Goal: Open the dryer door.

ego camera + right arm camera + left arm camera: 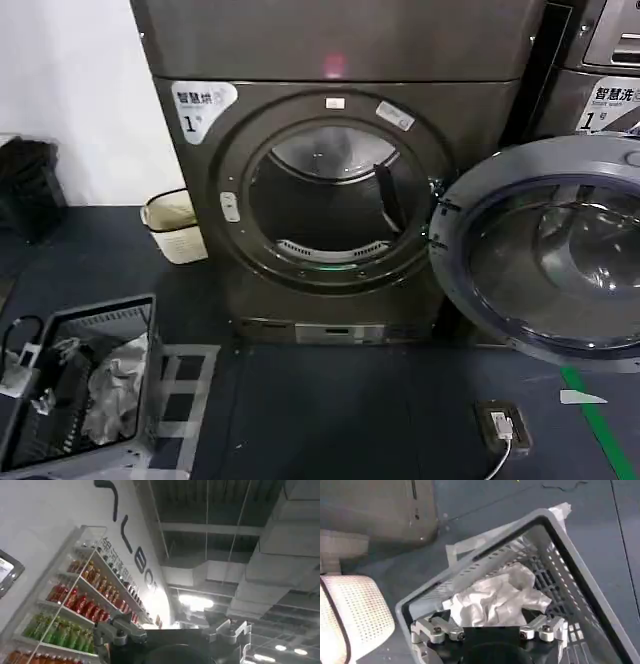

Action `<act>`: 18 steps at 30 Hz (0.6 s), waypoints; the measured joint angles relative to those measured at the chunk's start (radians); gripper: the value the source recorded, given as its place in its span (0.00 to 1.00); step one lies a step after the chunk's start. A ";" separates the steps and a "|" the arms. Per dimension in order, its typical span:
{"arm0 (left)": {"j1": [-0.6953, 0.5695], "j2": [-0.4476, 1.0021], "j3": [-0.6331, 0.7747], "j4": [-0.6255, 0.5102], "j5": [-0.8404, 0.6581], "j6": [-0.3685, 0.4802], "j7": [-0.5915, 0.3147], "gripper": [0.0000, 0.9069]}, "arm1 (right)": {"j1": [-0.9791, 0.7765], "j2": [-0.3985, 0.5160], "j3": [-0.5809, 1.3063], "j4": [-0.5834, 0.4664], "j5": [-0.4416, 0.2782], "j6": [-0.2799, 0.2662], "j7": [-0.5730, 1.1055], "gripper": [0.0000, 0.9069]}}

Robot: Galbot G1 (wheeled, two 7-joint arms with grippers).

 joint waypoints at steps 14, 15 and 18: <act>-0.001 0.011 -0.002 0.013 0.032 -0.027 0.038 1.00 | -0.006 0.002 0.016 0.006 -0.003 0.001 -0.004 1.00; -0.001 0.016 -0.002 0.012 0.032 -0.031 0.039 1.00 | -0.006 0.002 0.016 0.006 -0.004 0.001 -0.004 1.00; -0.007 0.030 -0.003 0.003 0.031 -0.035 0.044 1.00 | -0.004 0.003 0.012 0.005 -0.005 0.002 -0.005 1.00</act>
